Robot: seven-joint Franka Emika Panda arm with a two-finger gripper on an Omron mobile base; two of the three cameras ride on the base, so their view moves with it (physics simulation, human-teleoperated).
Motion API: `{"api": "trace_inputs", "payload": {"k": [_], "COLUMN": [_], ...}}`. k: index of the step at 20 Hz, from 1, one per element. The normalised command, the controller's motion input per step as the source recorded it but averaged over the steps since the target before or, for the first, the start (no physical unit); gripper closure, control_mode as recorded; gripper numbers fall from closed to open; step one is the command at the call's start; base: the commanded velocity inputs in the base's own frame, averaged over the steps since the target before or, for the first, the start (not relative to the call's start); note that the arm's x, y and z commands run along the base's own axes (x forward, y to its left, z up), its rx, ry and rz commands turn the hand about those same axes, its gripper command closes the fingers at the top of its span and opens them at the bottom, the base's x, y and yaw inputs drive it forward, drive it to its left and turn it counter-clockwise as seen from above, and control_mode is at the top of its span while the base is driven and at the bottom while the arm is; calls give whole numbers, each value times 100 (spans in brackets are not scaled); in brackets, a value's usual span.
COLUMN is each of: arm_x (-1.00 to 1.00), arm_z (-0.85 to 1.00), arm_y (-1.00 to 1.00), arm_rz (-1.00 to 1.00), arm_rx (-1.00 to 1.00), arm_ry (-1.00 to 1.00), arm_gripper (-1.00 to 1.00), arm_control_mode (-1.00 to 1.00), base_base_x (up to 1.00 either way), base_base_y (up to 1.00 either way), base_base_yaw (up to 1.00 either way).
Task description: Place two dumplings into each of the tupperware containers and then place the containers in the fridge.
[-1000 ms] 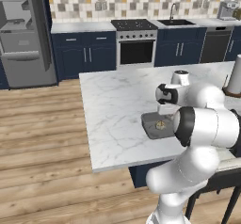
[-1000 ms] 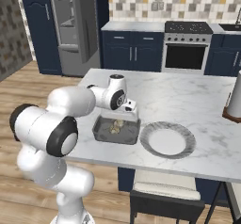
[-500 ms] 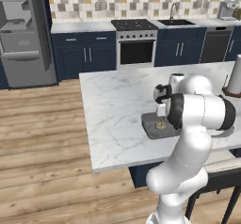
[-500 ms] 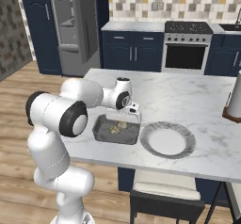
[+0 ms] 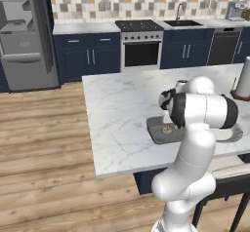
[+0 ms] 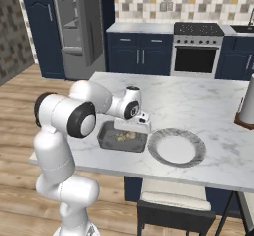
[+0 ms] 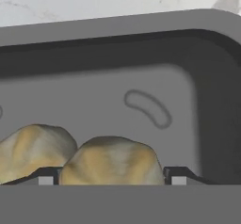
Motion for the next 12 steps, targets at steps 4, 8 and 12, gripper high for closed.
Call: {"api": "trace_inputs", "payload": {"k": [4, 8, 12], "arm_x": [20, 31, 10], "arm_z": [-24, -23, -8], "arm_y": [0, 0, 0], "arm_rz": [0, 0, 0], "arm_rx": [0, 5, 10], "arm_ry": [0, -2, -17], "arm_gripper": [-100, -100, -100], "arm_control_mode": [-100, -100, -100], "base_base_x": [0, 0, 0], "base_base_y": [0, 0, 0], "base_base_yaw": [0, 0, 0]}}
